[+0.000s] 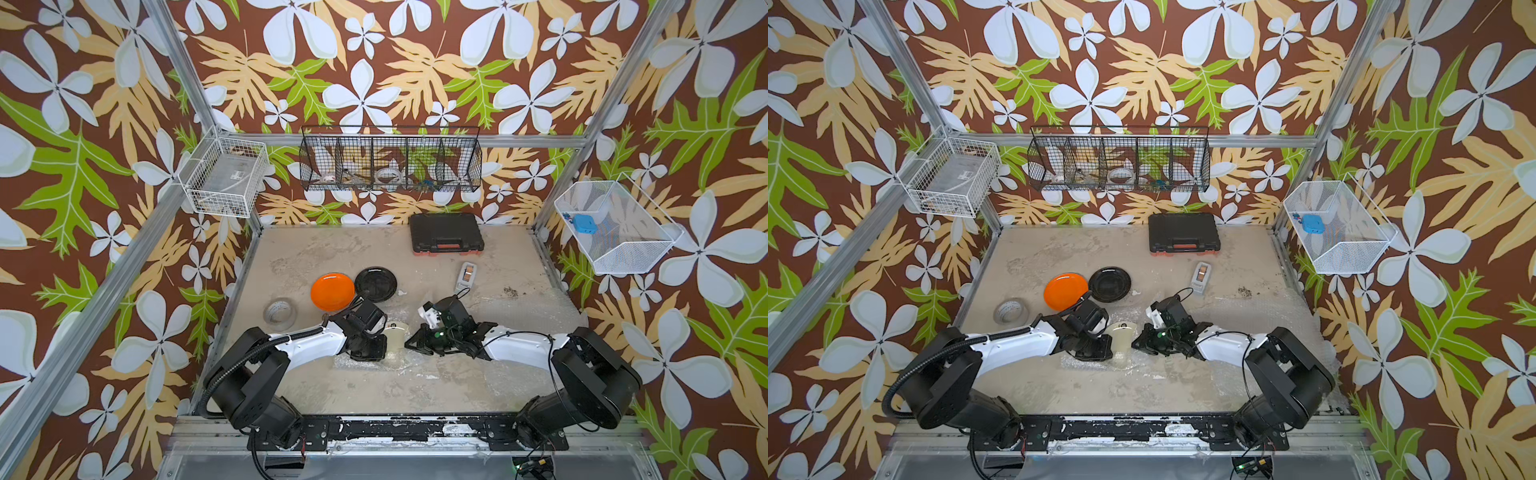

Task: Wrap dinner plates in bubble wrap
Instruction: Wrap the plate in the bubble wrap.

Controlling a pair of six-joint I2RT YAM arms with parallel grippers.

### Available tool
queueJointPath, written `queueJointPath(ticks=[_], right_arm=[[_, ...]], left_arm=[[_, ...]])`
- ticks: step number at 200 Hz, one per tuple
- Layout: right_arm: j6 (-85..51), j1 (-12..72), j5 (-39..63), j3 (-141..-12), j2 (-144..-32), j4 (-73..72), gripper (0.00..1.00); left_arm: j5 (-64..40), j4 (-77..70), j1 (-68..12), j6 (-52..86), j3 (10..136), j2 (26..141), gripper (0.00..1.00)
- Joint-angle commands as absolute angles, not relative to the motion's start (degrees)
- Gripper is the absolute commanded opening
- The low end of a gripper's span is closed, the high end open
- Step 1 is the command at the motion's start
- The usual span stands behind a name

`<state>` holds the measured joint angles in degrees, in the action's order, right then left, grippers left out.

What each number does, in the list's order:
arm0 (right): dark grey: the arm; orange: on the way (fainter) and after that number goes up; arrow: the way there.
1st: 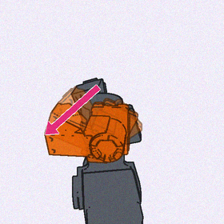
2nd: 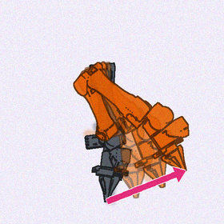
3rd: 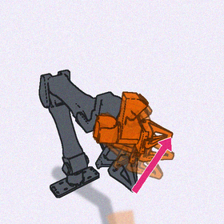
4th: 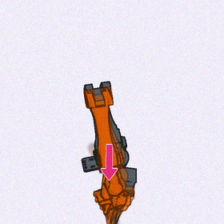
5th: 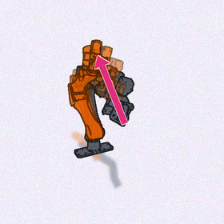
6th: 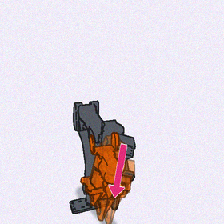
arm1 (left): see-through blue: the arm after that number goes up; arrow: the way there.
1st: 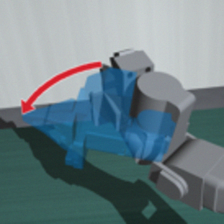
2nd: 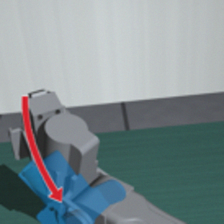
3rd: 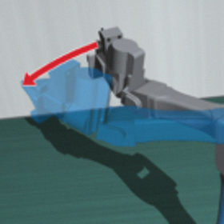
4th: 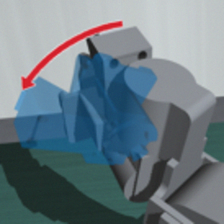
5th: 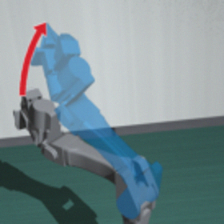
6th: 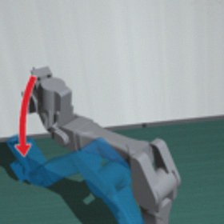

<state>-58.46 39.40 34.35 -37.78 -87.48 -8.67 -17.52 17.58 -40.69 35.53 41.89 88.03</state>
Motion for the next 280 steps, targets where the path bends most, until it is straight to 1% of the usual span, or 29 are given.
queueJointPath(ticks=[1, 44, 85, 108, 125, 145, 161, 206, 239, 255, 280], right_arm=[[-57.7, 41.3, 35.2, -39.5, -88.1, -8.4, 0.00], [-59.5, 45.9, 37.5, -40.6, -93.3, -12.2, 0.00], [-57.9, 46.1, 36.5, -39.6, -98.0, -12.8, 0.00], [-56.7, 46.0, 35.0, -39.6, -99.8, -11.4, 0.00], [-56.4, 45.9, 34.4, -39.7, -100.2, -10.9, 0.00], [-56.2, 45.9, 34.4, -40.5, -100.3, -10.5, 0.00], [-56.1, 46.0, 34.6, -41.3, -100.4, -10.1, 0.00], [-56.1, 46.1, 35.4, -43.0, -99.2, -9.0, 0.00], [-55.9, 46.1, 36.1, -43.6, -98.2, -8.1, 0.00], [-54.8, 46.1, 36.4, -45.2, -96.9, -5.6, 0.04], [-52.0, 44.9, 36.2, -48.2, -93.2, 0.5, 0.21]], left_arm=[[-17.5, 15.9, -40.6, 35.1, 41.0, 89.4, 0.09], [-15.9, 15.5, -40.6, 35.7, 40.7, 89.8, 0.07], [-14.0, 16.8, -40.5, 36.7, 40.9, 87.5, 0.06], [-11.0, 21.2, -40.4, 36.5, 44.5, 84.3, 0.07], [-9.5, 25.3, -40.3, 36.3, 49.6, 82.0, 0.07], [-13.7, 25.1, -40.3, 37.4, 52.7, 81.5, 0.07], [-16.7, 22.2, -40.4, 38.6, 51.7, 82.9, 0.07], [-17.0, 16.9, -40.4, 38.3, 46.2, 90.1, 0.07], [-13.5, 17.5, -40.4, 35.8, 45.4, 95.1, 0.07], [-12.7, 17.6, -40.4, 35.1, 44.5, 96.6, 0.07], [-12.6, 17.5, -40.4, 35.0, 43.4, 97.1, 0.06]])
